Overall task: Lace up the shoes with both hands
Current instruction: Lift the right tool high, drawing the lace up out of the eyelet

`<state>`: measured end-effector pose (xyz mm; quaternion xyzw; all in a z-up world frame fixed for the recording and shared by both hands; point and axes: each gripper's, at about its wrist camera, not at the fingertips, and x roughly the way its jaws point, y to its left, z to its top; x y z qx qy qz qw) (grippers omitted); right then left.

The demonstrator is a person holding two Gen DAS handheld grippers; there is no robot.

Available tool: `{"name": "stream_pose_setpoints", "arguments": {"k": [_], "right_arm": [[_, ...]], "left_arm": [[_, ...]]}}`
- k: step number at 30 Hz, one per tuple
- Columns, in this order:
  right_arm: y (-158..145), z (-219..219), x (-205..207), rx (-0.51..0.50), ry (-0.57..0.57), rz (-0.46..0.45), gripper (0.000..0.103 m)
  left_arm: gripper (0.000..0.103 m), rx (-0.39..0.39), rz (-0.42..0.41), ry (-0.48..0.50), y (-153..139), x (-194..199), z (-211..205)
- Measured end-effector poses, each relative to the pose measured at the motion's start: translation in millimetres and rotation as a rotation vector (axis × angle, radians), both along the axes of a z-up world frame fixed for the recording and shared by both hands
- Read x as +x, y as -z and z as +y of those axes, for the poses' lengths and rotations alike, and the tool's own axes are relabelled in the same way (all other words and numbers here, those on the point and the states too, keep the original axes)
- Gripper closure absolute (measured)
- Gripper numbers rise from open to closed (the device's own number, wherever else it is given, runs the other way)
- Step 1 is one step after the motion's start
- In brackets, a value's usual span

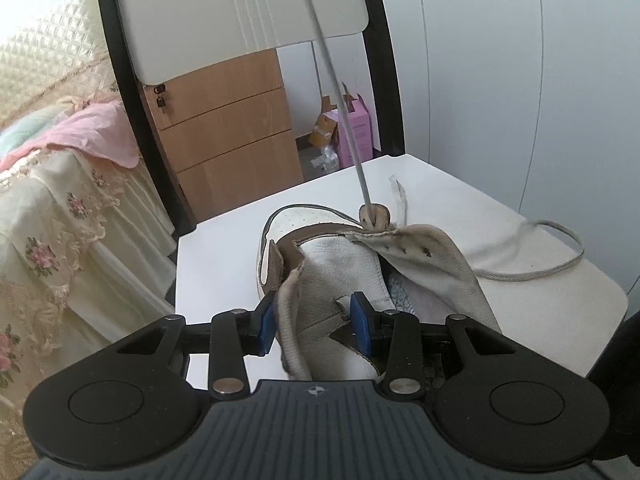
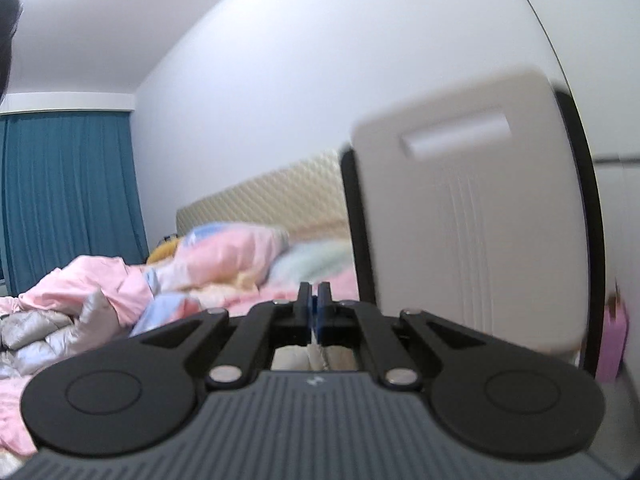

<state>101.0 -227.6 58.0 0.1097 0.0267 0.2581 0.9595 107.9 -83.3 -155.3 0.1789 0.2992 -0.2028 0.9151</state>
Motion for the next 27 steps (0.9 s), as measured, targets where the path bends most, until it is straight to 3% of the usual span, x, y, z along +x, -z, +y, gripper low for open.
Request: {"name": "stream_pose_setpoints", "arguments": {"k": [14, 27], "right_arm": [[-182.9, 9.0, -18.3, 0.04, 0.025, -0.273, 0.1], [-293.6, 13.1, -25.6, 0.045, 0.034, -0.455, 0.1]], "left_arm": [[0.061, 0.0, -0.015, 0.0, 0.1, 0.7, 0.8], [0.061, 0.003, -0.017, 0.025, 0.7, 1.2, 1.0]]}}
